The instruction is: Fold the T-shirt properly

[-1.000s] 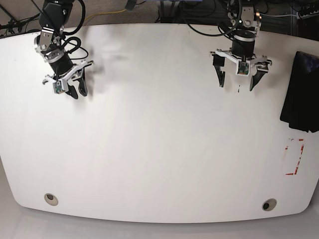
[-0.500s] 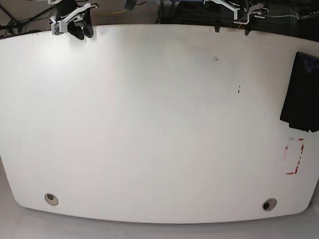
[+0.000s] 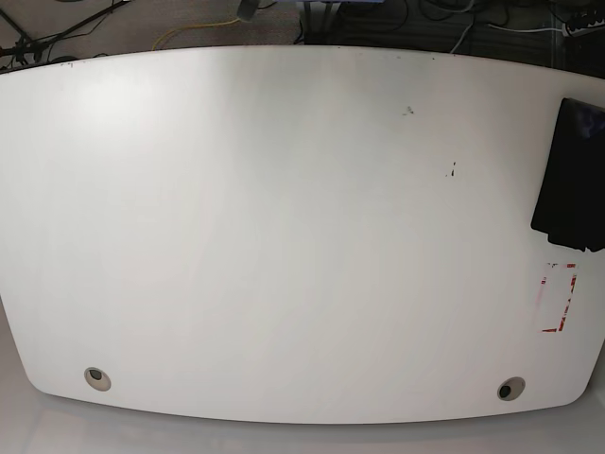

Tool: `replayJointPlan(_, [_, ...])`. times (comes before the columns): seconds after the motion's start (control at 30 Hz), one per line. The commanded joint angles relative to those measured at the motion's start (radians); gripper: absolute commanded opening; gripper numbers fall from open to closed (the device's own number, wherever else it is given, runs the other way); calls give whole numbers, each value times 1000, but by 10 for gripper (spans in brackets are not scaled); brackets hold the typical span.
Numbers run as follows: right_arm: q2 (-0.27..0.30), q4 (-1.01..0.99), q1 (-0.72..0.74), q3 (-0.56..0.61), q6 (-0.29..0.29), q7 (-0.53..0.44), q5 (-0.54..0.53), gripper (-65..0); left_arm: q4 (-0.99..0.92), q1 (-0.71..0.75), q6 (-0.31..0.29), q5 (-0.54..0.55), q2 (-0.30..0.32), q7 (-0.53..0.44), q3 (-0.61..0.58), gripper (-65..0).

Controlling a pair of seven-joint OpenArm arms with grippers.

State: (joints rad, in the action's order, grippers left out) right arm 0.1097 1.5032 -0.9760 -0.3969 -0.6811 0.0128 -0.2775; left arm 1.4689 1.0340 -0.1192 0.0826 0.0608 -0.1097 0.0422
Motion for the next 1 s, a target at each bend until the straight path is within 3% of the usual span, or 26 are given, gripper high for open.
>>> replayJointPlan(0.0, [-3, -106, 44, 3, -17, -24, 67, -471, -145, -90, -6, 1, 11, -25, -12, -211])
replayJointPlan(0.3, [8, -577, 365, -1, -17, -29, 240, -471, -663, -409, -6, -1, 4, -25, -14, -215])
replayJointPlan(0.43, [31, -792, 490, 5, -15, -122, 338, -471, -919, -576, -6, -2, 4, -25, -14, -215])
replayJointPlan(0.6, [34, -1008, 628, 5, 80, -195, 461, -471, -1127, -723, -6, 3, 11, -25, -12, -214])
replayJointPlan(0.77, [46, -1140, 737, 5, 177, -221, 571, -468, -1204, -791, -4, -2, 9, -25, -14, -212])
replayJointPlan(0.97, [48, -1174, 790, 5, 235, -219, 653, -466, -1267, -857, 109, -2, 7, -25, -14, -214])
